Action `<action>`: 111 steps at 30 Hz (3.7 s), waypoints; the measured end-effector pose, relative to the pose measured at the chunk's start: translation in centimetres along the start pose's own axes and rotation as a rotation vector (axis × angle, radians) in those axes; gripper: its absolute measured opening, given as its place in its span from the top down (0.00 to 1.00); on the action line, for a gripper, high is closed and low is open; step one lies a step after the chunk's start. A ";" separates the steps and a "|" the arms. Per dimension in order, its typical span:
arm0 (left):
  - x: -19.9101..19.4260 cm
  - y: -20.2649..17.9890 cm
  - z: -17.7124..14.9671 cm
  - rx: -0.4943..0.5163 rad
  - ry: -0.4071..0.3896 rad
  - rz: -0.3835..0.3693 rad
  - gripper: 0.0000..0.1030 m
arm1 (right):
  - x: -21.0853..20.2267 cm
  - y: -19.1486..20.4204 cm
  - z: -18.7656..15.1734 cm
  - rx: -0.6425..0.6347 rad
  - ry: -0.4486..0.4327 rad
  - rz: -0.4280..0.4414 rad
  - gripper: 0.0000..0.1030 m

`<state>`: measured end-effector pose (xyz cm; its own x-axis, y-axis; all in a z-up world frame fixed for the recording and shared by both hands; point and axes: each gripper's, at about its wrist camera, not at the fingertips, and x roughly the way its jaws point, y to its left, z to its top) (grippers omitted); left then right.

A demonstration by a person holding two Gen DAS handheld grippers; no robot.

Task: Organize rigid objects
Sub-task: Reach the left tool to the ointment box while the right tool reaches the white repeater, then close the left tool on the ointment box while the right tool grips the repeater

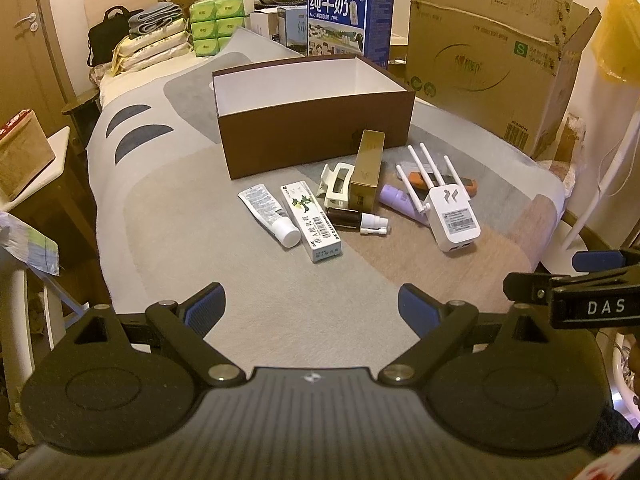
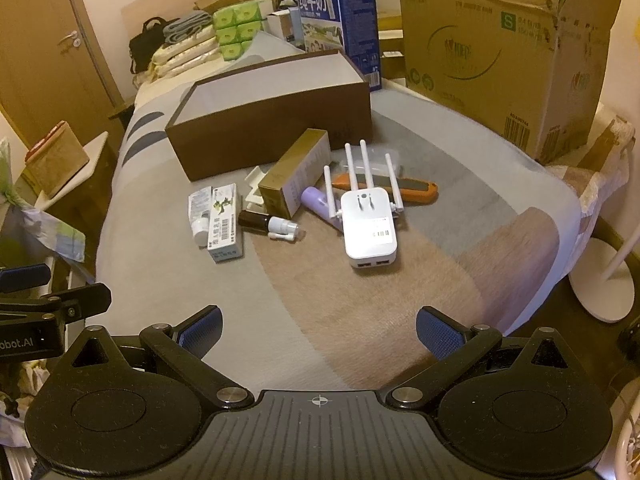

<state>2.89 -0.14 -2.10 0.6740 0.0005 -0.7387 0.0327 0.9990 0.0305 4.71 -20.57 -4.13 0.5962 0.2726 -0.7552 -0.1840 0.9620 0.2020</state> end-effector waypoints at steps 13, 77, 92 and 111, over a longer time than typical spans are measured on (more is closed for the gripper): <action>2.6 -0.1 1.2 0.007 0.035 -0.004 0.11 | 2.2 -0.5 0.9 -0.021 0.007 0.024 0.02; 19.5 -0.8 2.5 0.017 0.177 0.018 0.67 | 16.7 -4.5 4.1 -0.094 0.069 -0.057 0.48; 20.4 -1.4 4.4 0.076 0.207 -0.027 0.58 | 16.5 -2.8 4.4 -0.126 0.115 -0.061 0.44; 19.4 -1.4 4.4 0.084 0.185 0.011 0.67 | 15.5 -2.5 3.2 -0.166 0.115 -0.079 0.49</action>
<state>19.13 -1.69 -13.48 0.5281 0.0273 -0.8488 0.0926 0.9917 0.0895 16.85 -18.68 -14.33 0.5227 0.1836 -0.8325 -0.2724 0.9613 0.0410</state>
